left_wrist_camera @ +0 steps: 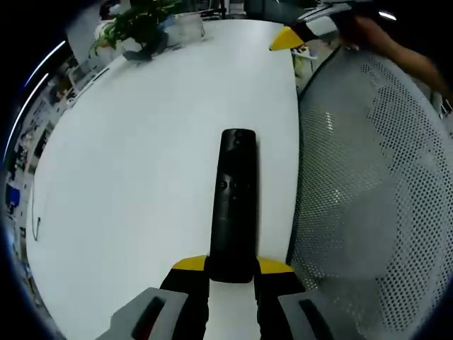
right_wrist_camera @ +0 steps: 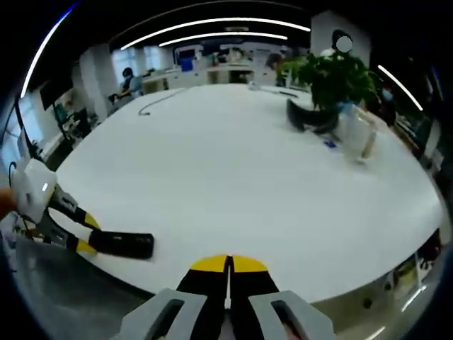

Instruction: Press the specified remote control buttons in sequence, fully releasing each button before pressing the next.

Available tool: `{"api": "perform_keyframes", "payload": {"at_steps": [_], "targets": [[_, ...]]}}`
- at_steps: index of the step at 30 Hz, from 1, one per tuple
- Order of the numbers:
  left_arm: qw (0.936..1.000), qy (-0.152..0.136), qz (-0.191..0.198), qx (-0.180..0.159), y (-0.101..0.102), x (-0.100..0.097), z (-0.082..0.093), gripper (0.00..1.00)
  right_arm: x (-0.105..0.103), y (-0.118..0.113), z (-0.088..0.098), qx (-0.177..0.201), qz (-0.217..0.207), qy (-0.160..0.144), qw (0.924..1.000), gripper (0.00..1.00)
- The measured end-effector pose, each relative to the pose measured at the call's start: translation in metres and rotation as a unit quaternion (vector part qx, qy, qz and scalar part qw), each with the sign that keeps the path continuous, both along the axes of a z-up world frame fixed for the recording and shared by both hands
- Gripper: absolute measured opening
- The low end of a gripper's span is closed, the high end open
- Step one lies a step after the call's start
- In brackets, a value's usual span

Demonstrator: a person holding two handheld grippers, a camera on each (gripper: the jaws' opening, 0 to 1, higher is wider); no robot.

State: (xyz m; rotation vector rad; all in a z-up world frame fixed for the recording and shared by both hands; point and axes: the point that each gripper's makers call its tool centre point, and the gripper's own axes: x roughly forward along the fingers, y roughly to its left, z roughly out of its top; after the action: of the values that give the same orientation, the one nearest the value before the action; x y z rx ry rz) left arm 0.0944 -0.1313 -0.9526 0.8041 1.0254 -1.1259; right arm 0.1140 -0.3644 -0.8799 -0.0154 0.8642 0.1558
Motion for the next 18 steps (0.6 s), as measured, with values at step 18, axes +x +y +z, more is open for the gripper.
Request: {"api": "perform_keyframes", "payload": {"at_steps": [18], "targets": [[0.9979, -0.013, 0.044, -0.045, -0.006, -0.017, 0.001, 0.23, -0.014, 0.089, -0.019, 0.164, 0.139, 0.186, 0.9587, 0.00]]}}
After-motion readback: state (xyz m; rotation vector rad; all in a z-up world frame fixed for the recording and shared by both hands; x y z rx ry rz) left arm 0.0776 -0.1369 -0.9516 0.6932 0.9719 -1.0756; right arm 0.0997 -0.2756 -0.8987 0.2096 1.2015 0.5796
